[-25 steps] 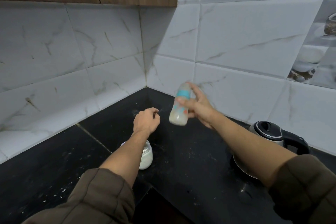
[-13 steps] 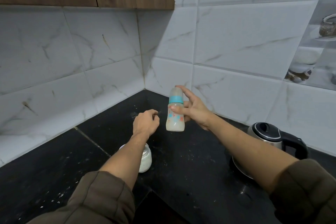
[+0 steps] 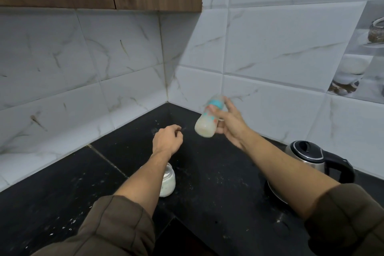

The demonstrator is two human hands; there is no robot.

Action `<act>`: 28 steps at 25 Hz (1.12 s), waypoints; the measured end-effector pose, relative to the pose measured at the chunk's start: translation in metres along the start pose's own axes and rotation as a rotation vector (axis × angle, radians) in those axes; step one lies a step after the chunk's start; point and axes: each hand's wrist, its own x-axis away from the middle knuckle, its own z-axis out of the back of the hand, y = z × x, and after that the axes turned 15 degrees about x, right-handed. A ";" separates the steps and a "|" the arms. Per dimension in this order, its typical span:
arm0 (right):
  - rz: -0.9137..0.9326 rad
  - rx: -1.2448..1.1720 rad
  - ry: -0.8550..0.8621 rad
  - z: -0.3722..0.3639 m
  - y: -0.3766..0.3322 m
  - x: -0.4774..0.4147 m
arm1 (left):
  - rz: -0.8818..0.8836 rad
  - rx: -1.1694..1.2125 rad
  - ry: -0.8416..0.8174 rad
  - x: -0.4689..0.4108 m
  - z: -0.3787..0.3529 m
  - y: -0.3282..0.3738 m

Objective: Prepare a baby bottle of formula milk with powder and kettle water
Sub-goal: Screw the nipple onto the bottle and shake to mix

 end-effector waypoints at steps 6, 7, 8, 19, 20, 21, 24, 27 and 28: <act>-0.311 -0.060 -0.144 0.000 -0.011 0.001 | 0.007 -0.019 -0.005 0.003 0.001 -0.006; -0.289 0.022 -0.244 0.000 -0.010 0.003 | 0.000 -0.021 -0.008 0.003 0.000 -0.004; -0.282 0.052 -0.268 -0.002 -0.010 0.006 | -0.003 -0.018 -0.008 0.003 0.001 -0.003; -0.318 -0.022 -0.142 -0.014 -0.028 0.008 | 0.001 -0.020 -0.009 0.006 0.006 -0.004; -0.337 -0.144 -0.036 -0.015 -0.030 0.006 | 0.001 -0.023 -0.003 0.006 0.006 -0.004; -0.352 -0.274 0.041 -0.016 -0.032 0.004 | 0.002 -0.025 0.001 0.006 0.007 -0.004; -0.346 -0.157 -0.088 -0.021 -0.035 0.005 | 0.007 -0.023 -0.010 0.005 0.006 -0.002; -0.217 0.118 -0.326 -0.021 -0.035 0.011 | 0.003 -0.037 -0.014 0.005 0.006 0.002; -0.204 0.097 -0.275 -0.022 -0.037 0.011 | -0.001 -0.033 -0.014 0.005 0.006 0.002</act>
